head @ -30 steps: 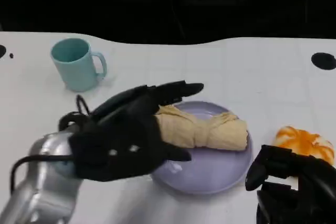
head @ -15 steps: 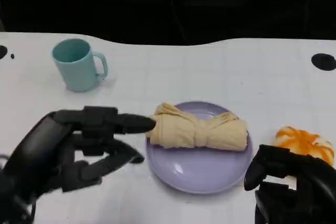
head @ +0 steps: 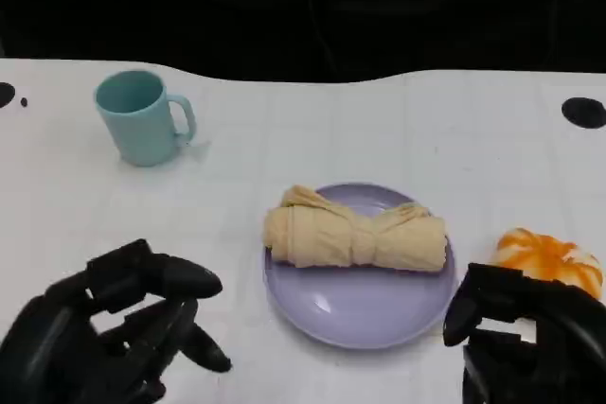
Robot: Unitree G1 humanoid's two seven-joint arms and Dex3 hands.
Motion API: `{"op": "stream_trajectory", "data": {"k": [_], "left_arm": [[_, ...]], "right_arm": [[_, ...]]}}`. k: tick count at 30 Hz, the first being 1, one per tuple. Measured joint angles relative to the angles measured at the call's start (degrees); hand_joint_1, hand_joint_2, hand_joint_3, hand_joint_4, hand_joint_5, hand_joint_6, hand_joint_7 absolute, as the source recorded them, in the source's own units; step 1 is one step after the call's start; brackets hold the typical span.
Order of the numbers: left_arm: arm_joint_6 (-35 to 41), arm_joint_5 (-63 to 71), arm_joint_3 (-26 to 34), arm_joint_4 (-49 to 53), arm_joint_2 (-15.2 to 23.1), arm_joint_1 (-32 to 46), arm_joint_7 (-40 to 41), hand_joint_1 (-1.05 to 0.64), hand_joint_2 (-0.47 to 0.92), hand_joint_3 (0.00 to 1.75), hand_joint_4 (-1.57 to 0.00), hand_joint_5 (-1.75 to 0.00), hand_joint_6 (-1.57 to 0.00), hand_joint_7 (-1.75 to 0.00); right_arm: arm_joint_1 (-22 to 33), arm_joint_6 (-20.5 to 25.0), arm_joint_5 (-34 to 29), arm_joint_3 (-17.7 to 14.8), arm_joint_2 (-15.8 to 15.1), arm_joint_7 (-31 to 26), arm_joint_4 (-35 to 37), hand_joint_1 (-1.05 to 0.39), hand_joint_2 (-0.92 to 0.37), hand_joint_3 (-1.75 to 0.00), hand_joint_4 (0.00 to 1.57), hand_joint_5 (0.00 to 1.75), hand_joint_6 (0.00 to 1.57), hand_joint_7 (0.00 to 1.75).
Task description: Grasp the towel on the left side of the plate with the left hand and place it into the plate.
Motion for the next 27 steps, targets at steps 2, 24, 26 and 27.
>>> {"op": "stream_trajectory", "data": {"k": [2,24,26,27], "left_arm": [[-1.53,0.71,-1.15,1.55,-0.56,0.2,0.11,-0.28,0.72,0.87,-0.82,-1.5,-0.73,-1.4],[-7.76,2.94,-3.83,8.37,-0.97,0.51,0.45,-0.31,0.62,0.88,-0.9,-1.49,-0.83,-1.33],[-7.9,2.94,-3.67,8.59,-0.78,0.31,0.45,-0.31,0.62,0.89,-0.9,-1.49,-0.83,-1.33],[-7.9,2.94,-3.63,8.71,-0.69,0.19,0.45,-0.31,0.62,0.89,-0.9,-1.5,-0.83,-1.33]], "right_arm": [[0.5,-1.06,-0.01,-0.72,-0.28,0.51,0.78,0.01,-0.54,-1.33,0.72,1.75,0.62,1.61],[2.57,-6.02,-1.82,0.21,-1.25,1.13,2.58,0.02,-0.62,-1.23,0.7,1.75,0.57,1.64],[2.57,-6.03,-2.19,0.58,-1.24,1.03,2.58,0.02,-0.61,-1.23,0.7,1.75,0.57,1.64],[2.56,-6.03,-2.31,0.72,-1.24,1.0,2.58,0.01,-0.61,-1.23,0.7,1.75,0.57,1.64]]}}
